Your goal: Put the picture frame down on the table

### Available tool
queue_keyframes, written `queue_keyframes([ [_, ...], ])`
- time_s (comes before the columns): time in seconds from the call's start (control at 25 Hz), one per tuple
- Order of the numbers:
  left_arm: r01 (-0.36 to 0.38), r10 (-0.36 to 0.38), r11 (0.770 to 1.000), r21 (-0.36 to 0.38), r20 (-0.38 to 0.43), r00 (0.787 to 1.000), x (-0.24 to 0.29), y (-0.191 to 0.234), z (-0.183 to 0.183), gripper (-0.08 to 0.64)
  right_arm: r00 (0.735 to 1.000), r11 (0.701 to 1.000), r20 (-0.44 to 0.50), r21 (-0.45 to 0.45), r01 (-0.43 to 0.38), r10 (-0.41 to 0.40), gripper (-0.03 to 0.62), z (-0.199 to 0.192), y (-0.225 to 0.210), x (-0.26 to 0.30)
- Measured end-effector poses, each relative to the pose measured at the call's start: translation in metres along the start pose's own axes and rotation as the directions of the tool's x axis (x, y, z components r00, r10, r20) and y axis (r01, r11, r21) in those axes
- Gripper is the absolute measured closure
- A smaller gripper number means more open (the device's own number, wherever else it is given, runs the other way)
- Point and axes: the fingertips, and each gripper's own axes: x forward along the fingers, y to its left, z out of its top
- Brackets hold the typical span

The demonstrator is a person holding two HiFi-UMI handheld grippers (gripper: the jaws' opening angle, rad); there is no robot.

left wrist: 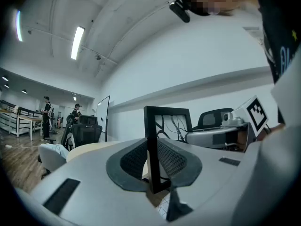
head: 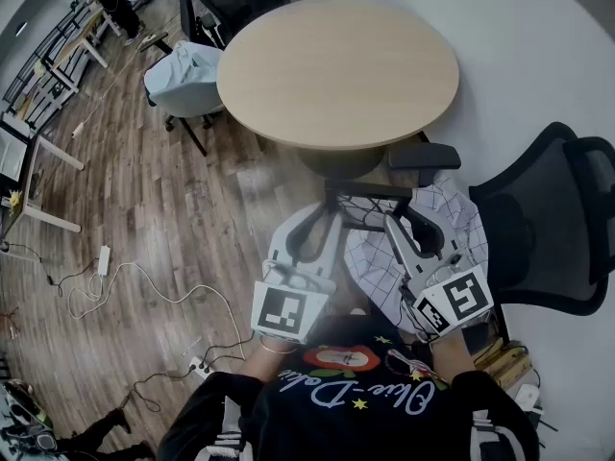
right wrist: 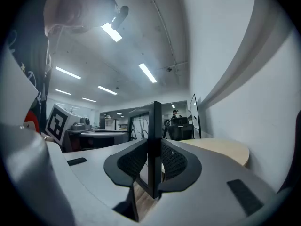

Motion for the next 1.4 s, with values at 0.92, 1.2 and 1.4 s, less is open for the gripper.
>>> queue_keyframes([
  [0.92, 0.038, -0.038, 0.999, -0.004, 0.002, 0.999, -0.008, 0.031, -0.003, 0.511, 0.998, 0.999, -0.019, -0.006, 0.052, -0.053, 0.518, -0.003, 0.019, 0.026],
  [1.2, 0.056, -0.056, 0.998, 0.006, 0.002, 0.998, -0.01, 0.053, -0.005, 0.511, 0.997, 0.998, -0.017, -0.007, 0.069, -0.069, 0.518, -0.005, 0.027, 0.046],
  [1.4, 0.068, -0.068, 0.998, 0.0, -0.002, 0.998, -0.014, 0.076, -0.004, 0.509, 0.997, 0.997, -0.022, -0.002, 0.08, -0.08, 0.518, -0.006, 0.038, 0.066],
])
